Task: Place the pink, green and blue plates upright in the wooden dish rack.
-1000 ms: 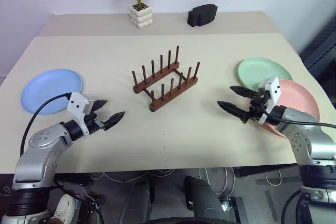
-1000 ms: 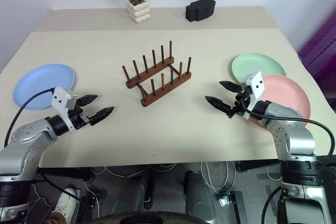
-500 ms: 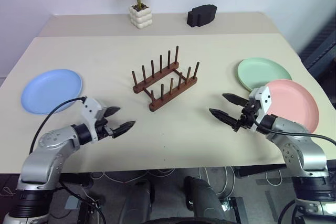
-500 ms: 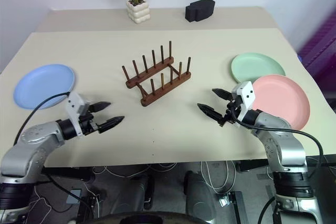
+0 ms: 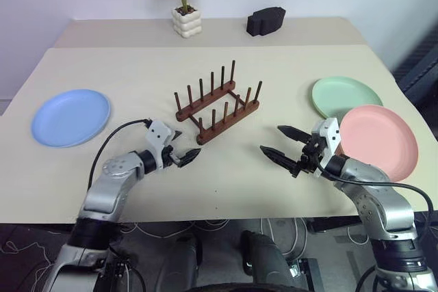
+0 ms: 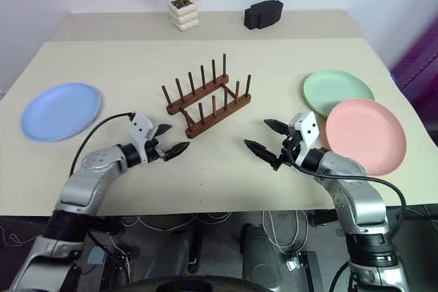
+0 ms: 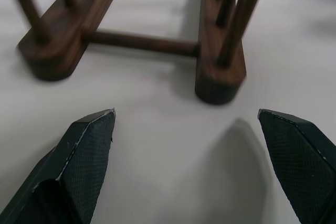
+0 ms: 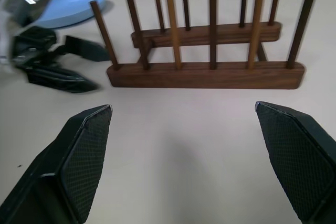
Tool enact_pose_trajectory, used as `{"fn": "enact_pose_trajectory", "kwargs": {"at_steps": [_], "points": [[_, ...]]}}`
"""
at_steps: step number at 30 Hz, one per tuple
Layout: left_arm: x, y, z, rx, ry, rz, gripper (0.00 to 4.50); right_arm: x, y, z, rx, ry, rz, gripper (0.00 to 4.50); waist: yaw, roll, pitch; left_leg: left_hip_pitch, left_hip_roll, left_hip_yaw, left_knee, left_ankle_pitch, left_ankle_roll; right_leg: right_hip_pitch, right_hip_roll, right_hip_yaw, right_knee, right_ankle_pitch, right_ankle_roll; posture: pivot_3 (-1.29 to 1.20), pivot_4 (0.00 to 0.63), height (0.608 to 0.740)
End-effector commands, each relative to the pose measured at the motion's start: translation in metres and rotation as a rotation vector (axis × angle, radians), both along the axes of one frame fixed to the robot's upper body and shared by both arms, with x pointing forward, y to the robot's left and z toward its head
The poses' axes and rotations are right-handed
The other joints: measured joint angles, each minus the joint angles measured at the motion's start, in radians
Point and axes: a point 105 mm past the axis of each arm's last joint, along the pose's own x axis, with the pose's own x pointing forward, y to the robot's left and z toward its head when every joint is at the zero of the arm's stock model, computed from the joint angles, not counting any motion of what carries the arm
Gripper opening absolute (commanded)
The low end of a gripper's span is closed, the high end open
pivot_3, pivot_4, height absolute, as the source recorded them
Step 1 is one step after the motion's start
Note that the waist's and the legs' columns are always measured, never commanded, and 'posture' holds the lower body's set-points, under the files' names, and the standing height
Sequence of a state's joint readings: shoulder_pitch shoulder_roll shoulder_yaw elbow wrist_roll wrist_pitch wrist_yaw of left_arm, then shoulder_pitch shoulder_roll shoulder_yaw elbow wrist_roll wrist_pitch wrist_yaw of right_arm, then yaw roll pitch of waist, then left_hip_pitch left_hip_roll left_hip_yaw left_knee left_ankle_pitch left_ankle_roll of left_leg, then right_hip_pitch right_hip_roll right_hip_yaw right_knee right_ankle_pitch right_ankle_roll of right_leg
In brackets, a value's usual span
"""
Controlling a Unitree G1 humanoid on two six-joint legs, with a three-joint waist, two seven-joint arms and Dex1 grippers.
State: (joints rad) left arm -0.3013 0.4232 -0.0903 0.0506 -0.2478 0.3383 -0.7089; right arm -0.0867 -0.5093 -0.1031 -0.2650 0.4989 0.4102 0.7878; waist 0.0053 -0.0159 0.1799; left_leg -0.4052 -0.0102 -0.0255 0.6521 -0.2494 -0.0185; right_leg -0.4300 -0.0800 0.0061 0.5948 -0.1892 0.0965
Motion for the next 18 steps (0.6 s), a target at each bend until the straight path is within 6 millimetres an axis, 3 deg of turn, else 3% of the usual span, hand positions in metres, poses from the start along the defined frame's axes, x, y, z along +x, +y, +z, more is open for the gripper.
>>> {"fn": "enact_pose_trajectory", "kwargs": {"at_steps": [1, 3, 11, 18], "points": [[-0.001, -0.015, -0.016, 0.018, 0.046, -0.07, 4.5, -0.006, 0.008, 0.014, 0.025, -0.047, 0.018, 4.45, 0.004, 0.0, 0.0, 0.0, 0.0, 0.0, 0.0, 0.0, 0.0, 0.0, 0.0, 0.0, 0.0, 0.0, 0.0, 0.0, 0.15, 0.736], [0.001, -0.025, -0.016, 0.006, 0.049, -0.098, 4.5, -0.006, 0.009, 0.013, 0.025, -0.046, 0.015, 4.45, 0.009, 0.001, -0.001, 0.001, 0.0, 0.0, 0.0, 0.0, 0.0, 0.001, 0.0, 0.0, 0.0, 0.0, 0.0, 0.0, 0.15, 0.736], [-0.002, -0.034, -0.023, -0.008, 0.064, -0.141, 0.74, -0.006, 0.01, 0.018, 0.025, -0.066, 0.008, 4.5, 0.009, 0.003, -0.002, 0.001, 0.0, -0.001, 0.001, 0.0, 0.0, 0.002, -0.001, 0.0, 0.0, 0.0, 0.0, 0.0, 0.15, 0.736], [0.001, -0.036, -0.019, 0.009, 0.035, -0.155, 0.75, -0.01, 0.011, 0.012, 0.021, -0.045, 0.016, 4.5, 0.009, 0.004, -0.003, 0.002, 0.0, -0.001, 0.001, 0.0, 0.0, 0.004, -0.001, 0.0, 0.0, 0.0, 0.0, 0.0, 0.15, 0.736]]}}
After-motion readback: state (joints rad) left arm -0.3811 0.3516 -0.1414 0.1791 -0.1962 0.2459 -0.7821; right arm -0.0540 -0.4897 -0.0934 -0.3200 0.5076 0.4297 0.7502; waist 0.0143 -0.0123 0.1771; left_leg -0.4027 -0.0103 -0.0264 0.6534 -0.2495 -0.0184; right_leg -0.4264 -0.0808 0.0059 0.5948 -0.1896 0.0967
